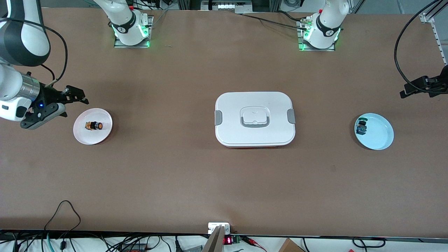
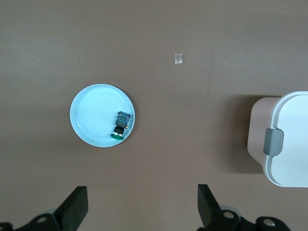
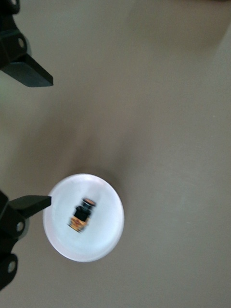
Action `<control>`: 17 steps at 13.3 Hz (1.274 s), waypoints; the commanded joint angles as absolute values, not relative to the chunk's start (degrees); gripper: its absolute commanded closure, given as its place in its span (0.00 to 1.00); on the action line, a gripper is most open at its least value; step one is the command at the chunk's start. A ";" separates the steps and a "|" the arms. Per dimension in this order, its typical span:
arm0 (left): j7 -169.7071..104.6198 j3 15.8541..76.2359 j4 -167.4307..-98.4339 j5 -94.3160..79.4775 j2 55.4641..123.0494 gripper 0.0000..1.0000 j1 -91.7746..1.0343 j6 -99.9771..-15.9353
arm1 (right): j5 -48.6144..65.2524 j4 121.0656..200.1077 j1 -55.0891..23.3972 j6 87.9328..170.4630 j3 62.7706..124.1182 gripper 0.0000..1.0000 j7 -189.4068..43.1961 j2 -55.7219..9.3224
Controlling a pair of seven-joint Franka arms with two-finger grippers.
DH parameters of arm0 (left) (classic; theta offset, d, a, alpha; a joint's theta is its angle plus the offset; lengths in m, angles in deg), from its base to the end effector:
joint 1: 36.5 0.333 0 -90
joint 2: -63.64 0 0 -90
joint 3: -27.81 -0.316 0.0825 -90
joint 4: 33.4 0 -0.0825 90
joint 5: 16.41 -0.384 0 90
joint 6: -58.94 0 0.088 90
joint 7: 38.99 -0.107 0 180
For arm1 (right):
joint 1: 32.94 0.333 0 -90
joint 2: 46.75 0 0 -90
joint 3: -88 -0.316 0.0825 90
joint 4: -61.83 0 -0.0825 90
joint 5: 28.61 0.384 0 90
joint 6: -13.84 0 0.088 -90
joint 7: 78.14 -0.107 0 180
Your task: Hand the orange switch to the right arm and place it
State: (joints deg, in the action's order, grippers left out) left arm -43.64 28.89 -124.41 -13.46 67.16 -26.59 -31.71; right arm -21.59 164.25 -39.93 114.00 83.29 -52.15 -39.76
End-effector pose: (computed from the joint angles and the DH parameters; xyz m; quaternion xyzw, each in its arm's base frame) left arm 0.5656 0.0827 0.5827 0.9984 0.0376 -0.0305 0.0301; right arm 0.5797 -0.0138 0.4680 -0.9766 -0.1891 0.0622 0.0819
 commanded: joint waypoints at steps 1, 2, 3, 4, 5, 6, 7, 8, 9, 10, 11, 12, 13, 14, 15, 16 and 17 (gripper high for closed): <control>-43.21 28.86 -122.69 -14.65 67.59 0.00 -26.83 -30.44 | -21.23 160.45 -37.70 105.89 83.16 0.00 -65.87 -40.07; -43.21 28.86 -122.69 -14.65 67.59 0.00 -26.83 -30.44 | -21.93 158.79 -36.21 102.90 83.25 0.00 -70.10 -40.16; -43.21 28.86 -122.69 -14.65 67.59 0.00 -26.83 -30.44 | -23.50 156.86 -35.24 99.74 83.25 0.00 -72.92 -40.25; -43.21 28.86 -122.69 -14.65 67.59 0.00 -26.83 -30.44 | -26.04 154.14 -33.92 96.67 83.25 0.00 -74.52 -40.07; -43.30 28.86 -122.69 -14.65 67.59 0.00 -26.74 -30.44 | -28.50 151.24 -32.00 94.11 83.51 0.00 -74.88 -39.99; -43.30 28.86 -122.69 -14.57 67.59 0.00 -26.65 -30.44 | -29.83 149.13 -31.19 94.00 84.03 0.00 -74.62 -39.98; -43.30 28.86 -122.69 -14.57 67.59 0.00 -26.74 -30.44 | -30.54 147.62 -31.27 94.52 85.08 0.00 -74.53 -39.98; -43.21 28.86 -122.69 -14.57 67.59 0.00 -26.65 -30.44 | -31.59 146.65 -31.01 97.31 87.53 0.00 -74.45 -39.81; -43.21 28.86 -122.69 -14.48 67.59 0.00 -26.65 -30.44 | -30.73 146.64 -31.01 101.69 89.56 0.00 -74.79 -39.72; -43.30 28.86 -122.69 -14.39 67.59 0.00 -26.65 -30.44 | -28.64 146.64 -30.58 102.95 91.49 0.00 -74.88 -39.89; -43.30 28.86 -122.69 -14.39 67.59 0.00 -26.65 -30.44 | -27.48 146.64 -29.35 102.87 93.95 0.00 -75.32 -39.90; -43.30 28.86 -122.69 -14.39 67.59 0.00 -26.65 -30.44 | -27.65 147.16 -26.90 102.35 97.02 0.00 -76.98 -39.98; -43.30 28.86 -122.69 -14.39 67.59 0.00 -26.65 -30.44 | -28.26 148.30 -24.97 101.56 99.14 0.00 -77.86 -40.25; -43.30 28.86 -122.69 -14.30 67.59 0.00 -26.65 -30.44 | -28.35 149.53 -24.60 101.64 99.51 0.00 -77.87 -40.42; -43.30 28.86 -122.69 -14.30 67.59 0.00 -26.65 -30.44 | -28.35 151.11 -24.59 102.17 99.51 0.00 -77.87 -40.60; -43.30 28.86 -122.69 -14.30 67.59 0.00 -26.57 -30.44 | -28.53 153.04 -24.59 103.56 99.51 0.00 -77.53 -41.03; -43.30 28.86 -122.69 -14.30 67.59 0.00 -26.56 -30.44 | -28.53 155.49 -24.59 105.84 99.42 0.00 -77.00 -41.82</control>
